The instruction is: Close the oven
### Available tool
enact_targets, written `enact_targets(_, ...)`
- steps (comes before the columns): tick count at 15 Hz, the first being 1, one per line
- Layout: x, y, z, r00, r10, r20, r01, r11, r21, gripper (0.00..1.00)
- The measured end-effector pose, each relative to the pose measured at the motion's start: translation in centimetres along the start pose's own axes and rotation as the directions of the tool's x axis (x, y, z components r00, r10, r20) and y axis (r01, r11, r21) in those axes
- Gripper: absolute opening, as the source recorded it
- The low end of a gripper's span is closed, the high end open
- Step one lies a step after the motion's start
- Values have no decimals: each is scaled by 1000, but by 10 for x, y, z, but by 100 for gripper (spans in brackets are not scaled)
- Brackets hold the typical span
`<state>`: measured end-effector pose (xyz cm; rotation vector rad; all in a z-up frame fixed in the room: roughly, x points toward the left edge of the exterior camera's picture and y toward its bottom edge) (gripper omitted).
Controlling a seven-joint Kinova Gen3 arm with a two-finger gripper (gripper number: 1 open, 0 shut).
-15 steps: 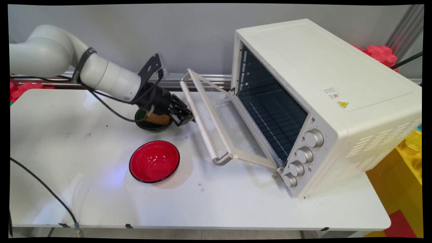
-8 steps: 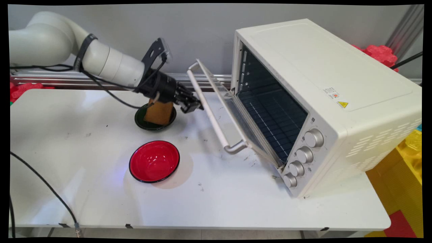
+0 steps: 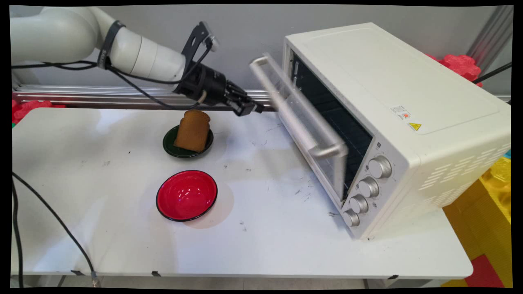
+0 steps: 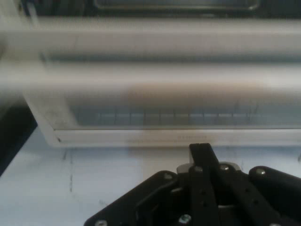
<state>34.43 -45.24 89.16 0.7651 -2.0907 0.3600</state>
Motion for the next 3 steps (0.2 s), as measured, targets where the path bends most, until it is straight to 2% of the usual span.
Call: enact_targets(3,11,-2,1,1000,-3,-22,3,1000,0,0)
